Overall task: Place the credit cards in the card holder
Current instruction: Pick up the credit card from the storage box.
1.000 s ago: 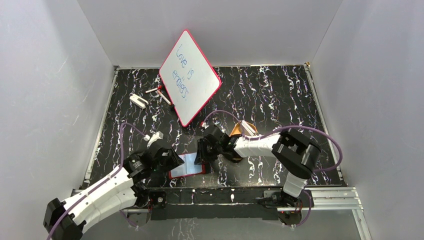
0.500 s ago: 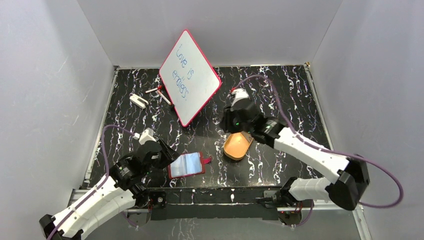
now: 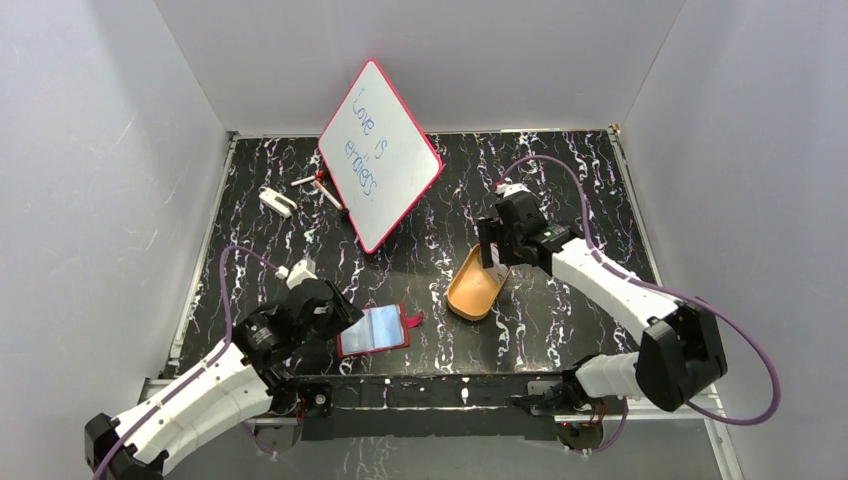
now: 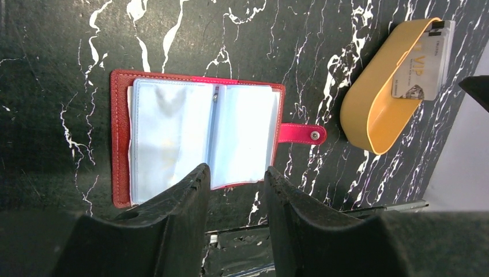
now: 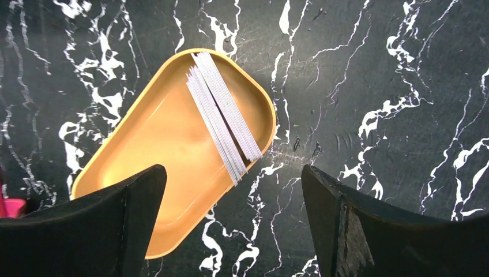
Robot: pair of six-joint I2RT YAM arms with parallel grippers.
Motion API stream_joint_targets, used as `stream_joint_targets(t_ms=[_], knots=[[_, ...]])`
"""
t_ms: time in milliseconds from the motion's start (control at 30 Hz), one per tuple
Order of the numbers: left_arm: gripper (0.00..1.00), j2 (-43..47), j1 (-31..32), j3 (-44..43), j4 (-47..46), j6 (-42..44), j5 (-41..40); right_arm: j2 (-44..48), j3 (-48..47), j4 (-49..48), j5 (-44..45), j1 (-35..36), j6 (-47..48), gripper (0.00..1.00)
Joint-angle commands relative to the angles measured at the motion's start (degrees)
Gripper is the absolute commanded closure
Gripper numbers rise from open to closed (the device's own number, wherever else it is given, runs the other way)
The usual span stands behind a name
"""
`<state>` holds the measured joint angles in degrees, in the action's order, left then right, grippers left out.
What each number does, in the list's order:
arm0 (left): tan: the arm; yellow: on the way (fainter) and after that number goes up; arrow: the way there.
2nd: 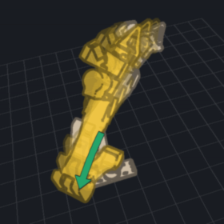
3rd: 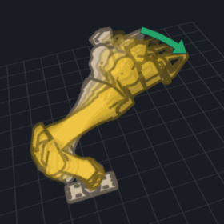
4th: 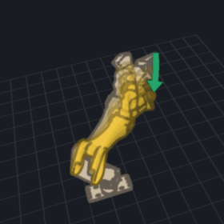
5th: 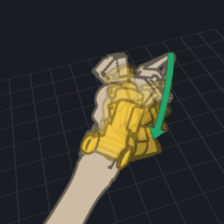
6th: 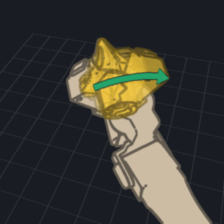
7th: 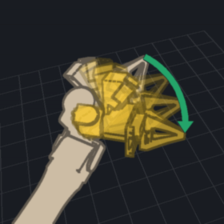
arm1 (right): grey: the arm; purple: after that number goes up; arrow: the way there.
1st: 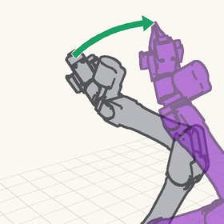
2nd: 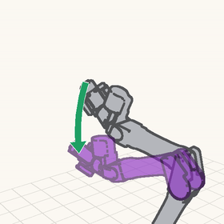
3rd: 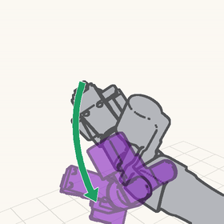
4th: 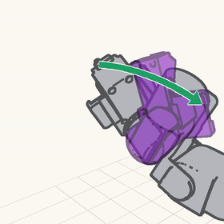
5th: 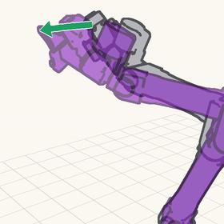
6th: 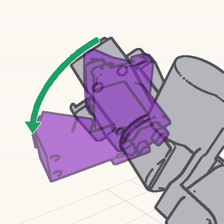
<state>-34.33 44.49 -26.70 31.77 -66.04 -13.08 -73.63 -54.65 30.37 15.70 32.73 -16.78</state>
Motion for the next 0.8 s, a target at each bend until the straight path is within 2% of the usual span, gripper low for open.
stream_joint_targets(t_ms=[0,200,367,767], knots=[[0.62,-1.3,0.2,0.6,-1.4,0.9,1.8,-3.4,-0.4,-1.8,2.0,-0.1,1.3,0.01],[0.62,-0.7,0.2,2.4,-2.4,0.2,2.8,-6.8,0.2,-3.4,3.3,-0.1,2.7,0.02],[0.62,-0.3,0.2,3.3,-2.7,-0.2,3.3,-9.5,0.7,-3.5,6.2,-0.1,2.8,0.11],[0.62,-1.0,0.2,3.4,-2.8,0.3,3.7,-10.4,2.8,-4.9,6.8,-0.1,3.4,0.16]])
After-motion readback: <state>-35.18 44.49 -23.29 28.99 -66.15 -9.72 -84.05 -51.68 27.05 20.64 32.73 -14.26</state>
